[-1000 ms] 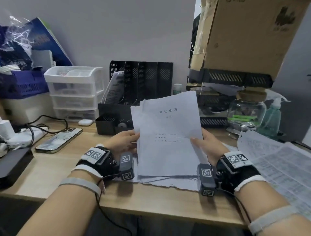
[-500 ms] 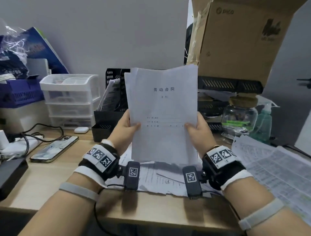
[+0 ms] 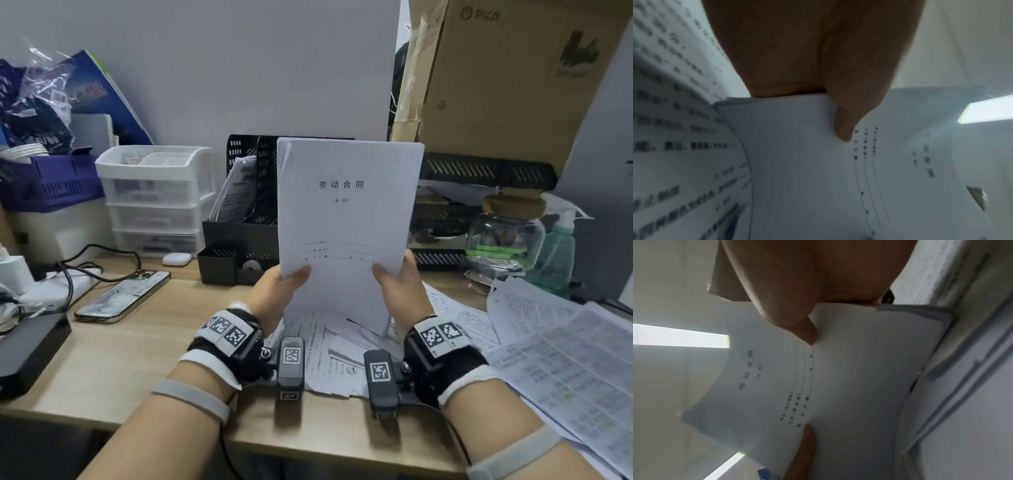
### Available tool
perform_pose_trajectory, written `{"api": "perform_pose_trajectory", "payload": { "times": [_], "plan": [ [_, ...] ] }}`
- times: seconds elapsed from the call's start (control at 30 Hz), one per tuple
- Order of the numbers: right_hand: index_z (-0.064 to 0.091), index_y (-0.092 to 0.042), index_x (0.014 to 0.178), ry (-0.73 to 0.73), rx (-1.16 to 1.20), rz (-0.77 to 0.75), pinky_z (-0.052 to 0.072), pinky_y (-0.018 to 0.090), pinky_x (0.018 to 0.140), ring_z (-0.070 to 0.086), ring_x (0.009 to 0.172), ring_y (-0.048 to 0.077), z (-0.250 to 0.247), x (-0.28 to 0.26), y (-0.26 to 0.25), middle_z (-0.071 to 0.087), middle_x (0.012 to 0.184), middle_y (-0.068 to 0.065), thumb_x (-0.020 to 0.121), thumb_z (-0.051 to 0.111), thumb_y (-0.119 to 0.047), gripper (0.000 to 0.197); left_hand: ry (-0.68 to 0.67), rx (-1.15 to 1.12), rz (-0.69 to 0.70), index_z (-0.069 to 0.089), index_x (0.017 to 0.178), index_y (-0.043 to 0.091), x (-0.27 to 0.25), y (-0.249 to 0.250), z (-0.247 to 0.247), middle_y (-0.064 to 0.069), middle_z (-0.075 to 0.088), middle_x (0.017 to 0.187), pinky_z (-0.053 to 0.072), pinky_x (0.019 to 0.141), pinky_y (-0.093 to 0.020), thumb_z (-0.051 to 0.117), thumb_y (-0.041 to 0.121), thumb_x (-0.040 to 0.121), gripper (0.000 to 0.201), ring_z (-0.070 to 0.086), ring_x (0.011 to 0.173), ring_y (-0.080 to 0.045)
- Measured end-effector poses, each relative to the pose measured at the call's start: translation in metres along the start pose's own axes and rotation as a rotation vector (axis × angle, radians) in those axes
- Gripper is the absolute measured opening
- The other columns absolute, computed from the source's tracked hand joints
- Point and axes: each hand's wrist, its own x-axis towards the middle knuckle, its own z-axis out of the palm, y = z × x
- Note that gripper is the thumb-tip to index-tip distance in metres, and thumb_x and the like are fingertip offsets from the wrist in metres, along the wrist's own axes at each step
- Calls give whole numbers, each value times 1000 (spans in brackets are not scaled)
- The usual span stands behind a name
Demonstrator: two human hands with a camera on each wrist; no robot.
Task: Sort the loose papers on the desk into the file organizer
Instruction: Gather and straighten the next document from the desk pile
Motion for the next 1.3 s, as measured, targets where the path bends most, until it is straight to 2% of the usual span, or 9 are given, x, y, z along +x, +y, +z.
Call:
{"api": "perform_pose_trajectory", "payload": {
  "times": [0.17,0.3,0.4,0.6,0.73,0.83,1.13,1.23,1.3],
  "plan": [
    [44,-15,119,20,7,40,51,46,97,64,107,26,1,4,5,65,115,9,89,65,-12,37,80,-27,-63,67,121,2,2,-4,-4,-18,72,123,49,105,-57,63,22,98,31,68,116,-37],
    [41,-17,124,170,-221,-172,46,34,93,53,108,23,11,16,-30,50,120,11,81,76,-20,55,262,25,80,74,106,10,8,10,-3,-12,77,112,54,99,-55,72,35,80,36,72,106,-31],
    [49,-22,130,-88,-323,-208,47,34,99,55,114,17,33,23,-78,52,127,3,84,73,-40,55,383,162,211,74,87,15,14,28,-10,-9,78,97,60,88,-48,64,32,87,20,74,94,-32],
    [8,-35,155,-573,-219,-32,54,52,97,51,130,25,101,52,-156,41,152,7,72,78,-57,111,608,594,501,71,114,16,13,75,-13,-6,72,92,41,72,-29,43,32,106,33,62,85,-28],
    [24,-35,146,-601,-115,3,60,54,83,65,113,32,132,80,-190,58,131,11,83,76,-28,83,646,653,644,63,134,17,39,87,-23,1,71,123,41,90,-11,42,15,106,36,62,112,-12],
    [43,-11,128,-530,-87,-42,61,56,73,72,94,38,149,105,-200,64,117,25,88,53,0,43,616,609,686,52,148,17,64,91,-35,-1,58,143,15,93,12,46,-3,98,54,43,128,-2],
    [49,-9,117,-444,-97,5,63,47,68,67,92,30,168,166,-171,64,112,13,93,42,10,31,349,420,422,33,156,39,130,67,-68,13,48,145,36,70,10,51,-1,95,75,52,117,-6],
    [48,-8,113,-403,-48,16,62,50,70,66,92,31,173,179,-167,62,116,16,92,45,13,30,338,417,413,36,154,41,141,59,-85,15,58,140,44,90,0,59,5,90,76,59,118,-4],
    [50,-9,107,-353,-32,12,61,53,72,65,90,31,180,190,-166,61,113,16,92,45,14,28,323,413,397,43,150,39,150,54,-96,14,63,138,48,108,-26,62,10,84,75,61,123,-3]
  ]
}}
